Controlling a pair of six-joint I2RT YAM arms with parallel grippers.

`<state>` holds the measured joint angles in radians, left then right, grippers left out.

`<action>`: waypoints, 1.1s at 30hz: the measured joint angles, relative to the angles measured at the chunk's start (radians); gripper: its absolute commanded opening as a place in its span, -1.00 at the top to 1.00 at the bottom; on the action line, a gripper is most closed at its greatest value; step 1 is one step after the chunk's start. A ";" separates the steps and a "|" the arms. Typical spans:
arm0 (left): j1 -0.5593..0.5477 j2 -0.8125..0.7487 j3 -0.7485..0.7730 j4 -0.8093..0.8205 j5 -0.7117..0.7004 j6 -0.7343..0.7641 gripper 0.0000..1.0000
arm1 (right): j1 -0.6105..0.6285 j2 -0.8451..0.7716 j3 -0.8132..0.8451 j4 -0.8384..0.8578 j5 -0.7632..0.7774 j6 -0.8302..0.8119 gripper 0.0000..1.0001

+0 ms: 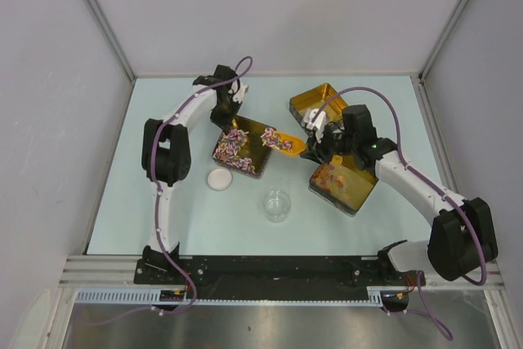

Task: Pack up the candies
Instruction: Scoop the fake candies from the storage box, then place the fake candies in the packing bottle.

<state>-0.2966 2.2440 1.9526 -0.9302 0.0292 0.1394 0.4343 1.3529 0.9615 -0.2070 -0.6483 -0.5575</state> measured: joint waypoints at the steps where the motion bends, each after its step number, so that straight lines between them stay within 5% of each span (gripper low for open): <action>1: 0.002 0.000 0.001 0.000 0.000 0.000 0.99 | -0.010 -0.009 0.000 -0.009 -0.005 0.002 1.00; 18: 0.005 0.000 0.005 -0.003 -0.004 0.001 0.99 | -0.024 -0.198 0.001 -0.286 0.029 -0.154 1.00; 33: 0.007 0.000 0.005 -0.003 -0.008 0.001 1.00 | 0.109 -0.284 -0.091 -0.400 0.146 -0.208 1.00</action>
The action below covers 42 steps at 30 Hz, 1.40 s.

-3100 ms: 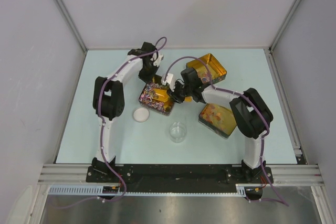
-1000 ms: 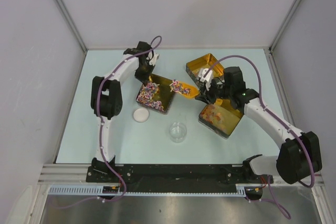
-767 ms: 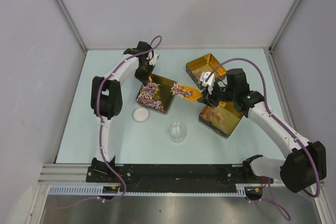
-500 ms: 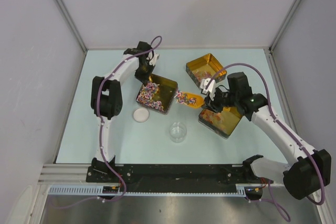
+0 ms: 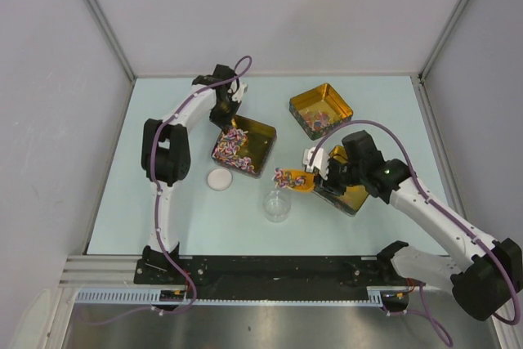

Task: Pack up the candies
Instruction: Place the fake candies in the packing bottle.

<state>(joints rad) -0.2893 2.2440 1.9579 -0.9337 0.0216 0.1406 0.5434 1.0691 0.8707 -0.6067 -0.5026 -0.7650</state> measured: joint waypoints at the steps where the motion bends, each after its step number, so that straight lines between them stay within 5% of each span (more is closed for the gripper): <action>1: 0.000 0.000 0.000 0.000 0.000 0.000 1.00 | 0.016 0.000 -0.006 -0.010 0.018 -0.002 1.00; 42: 0.000 0.000 0.000 0.000 0.001 0.000 0.99 | 0.377 0.041 0.012 -0.176 0.472 -0.059 1.00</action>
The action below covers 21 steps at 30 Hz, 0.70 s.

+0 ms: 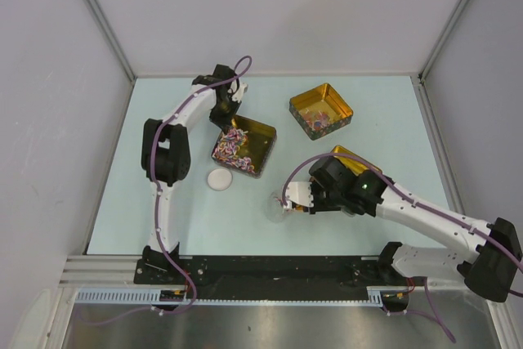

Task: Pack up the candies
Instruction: Place the fake candies in the packing bottle.

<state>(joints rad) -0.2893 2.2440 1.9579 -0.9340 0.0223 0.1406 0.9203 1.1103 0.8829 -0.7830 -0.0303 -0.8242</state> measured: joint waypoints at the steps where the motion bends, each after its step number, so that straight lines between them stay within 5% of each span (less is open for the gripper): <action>1: 0.000 0.000 0.000 0.000 0.000 0.000 0.99 | 0.001 0.007 0.007 -0.005 0.009 -0.002 1.00; 21: 0.000 0.000 0.000 0.000 0.008 0.000 1.00 | 0.039 0.071 0.115 -0.076 0.104 -0.044 1.00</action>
<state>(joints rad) -0.2893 2.2440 1.9579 -0.9344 0.0303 0.1406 0.9588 1.1812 0.9977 -0.8589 0.0738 -0.8680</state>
